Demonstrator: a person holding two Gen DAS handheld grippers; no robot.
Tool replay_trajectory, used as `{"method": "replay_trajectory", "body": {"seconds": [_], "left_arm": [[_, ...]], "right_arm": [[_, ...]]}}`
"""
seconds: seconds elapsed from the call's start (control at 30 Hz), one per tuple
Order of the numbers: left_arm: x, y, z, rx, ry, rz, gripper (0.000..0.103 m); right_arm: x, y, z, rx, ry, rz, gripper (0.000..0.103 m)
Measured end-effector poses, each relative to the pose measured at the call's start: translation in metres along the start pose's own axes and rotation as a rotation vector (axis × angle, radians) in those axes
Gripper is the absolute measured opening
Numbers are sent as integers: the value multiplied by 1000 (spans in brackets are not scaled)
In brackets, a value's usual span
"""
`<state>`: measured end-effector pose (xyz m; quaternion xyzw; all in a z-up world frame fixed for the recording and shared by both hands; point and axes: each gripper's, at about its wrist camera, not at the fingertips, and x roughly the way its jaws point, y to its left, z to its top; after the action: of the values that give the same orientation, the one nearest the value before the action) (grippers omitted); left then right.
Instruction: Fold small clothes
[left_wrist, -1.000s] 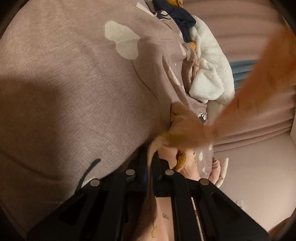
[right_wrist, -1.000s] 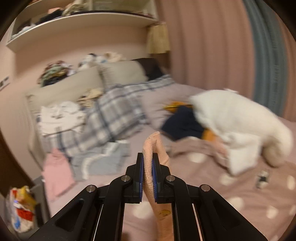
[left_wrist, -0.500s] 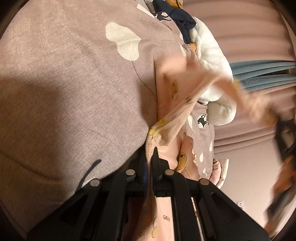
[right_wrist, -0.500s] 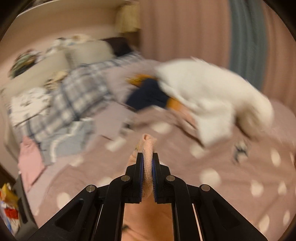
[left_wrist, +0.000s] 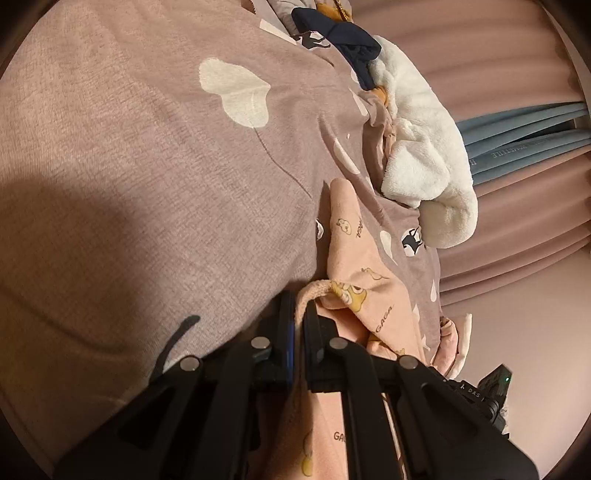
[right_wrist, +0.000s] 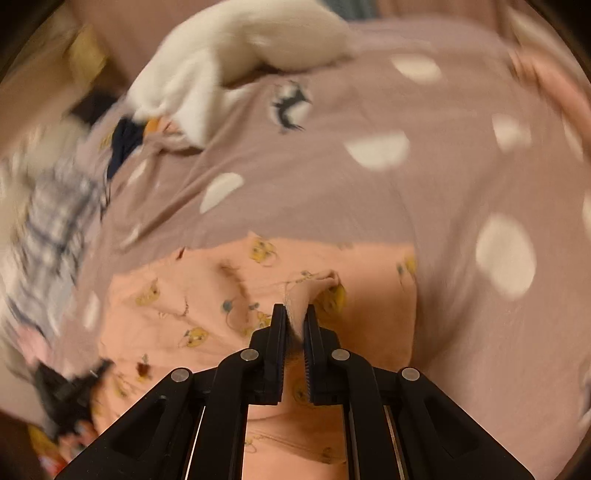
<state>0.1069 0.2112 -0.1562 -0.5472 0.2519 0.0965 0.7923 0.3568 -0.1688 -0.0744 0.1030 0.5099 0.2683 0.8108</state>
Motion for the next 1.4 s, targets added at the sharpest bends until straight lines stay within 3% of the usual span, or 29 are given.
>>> {"method": "replay_trajectory", "body": {"seconds": [0.07,0.23,0.4,0.57,0.67,0.73,0.87,0.93,1.0,1.1,1.13,1.2,1.27,1.4], "left_arm": [[1,-2,0,7,-2,6,8],[0,-5,-2,36,-2,15,8],[3,-11,-3,80,8,40,8],[3,-24,-3,144,87,93,13],[-13,-36,-2,191,72,160,39],[-25,-43,-4,239,21,236,71],[-41,-39,-7,308,-121,435,76],[-41,-24,-3,291,-121,491,74],[-47,-20,0,270,-120,461,73],[-59,-26,-3,296,-109,537,73],[-60,-26,-5,313,-74,558,74],[-57,-29,-12,361,79,566,74],[-65,-33,-23,435,133,527,75],[-82,-30,-50,463,266,441,84]], "right_arm": [[-9,-7,-6,24,-29,31,8],[-36,-11,-16,-7,-103,4,8],[-21,-6,-27,-104,-41,-167,8],[-26,-21,-33,-87,-32,-200,8],[-34,-24,-35,-108,-16,-297,12],[-40,-25,-40,-111,-19,-336,14],[-59,-33,-48,-112,-54,-487,14],[-76,-37,-58,-106,-72,-480,14],[-90,-36,-71,-102,-88,-469,15],[-114,-24,-96,-144,-109,-468,28],[-118,-20,-102,-157,-111,-461,37],[-131,-9,-118,-189,-114,-424,53],[-141,-1,-135,-197,-114,-367,67],[-144,3,-162,-184,-51,-203,69]]}}
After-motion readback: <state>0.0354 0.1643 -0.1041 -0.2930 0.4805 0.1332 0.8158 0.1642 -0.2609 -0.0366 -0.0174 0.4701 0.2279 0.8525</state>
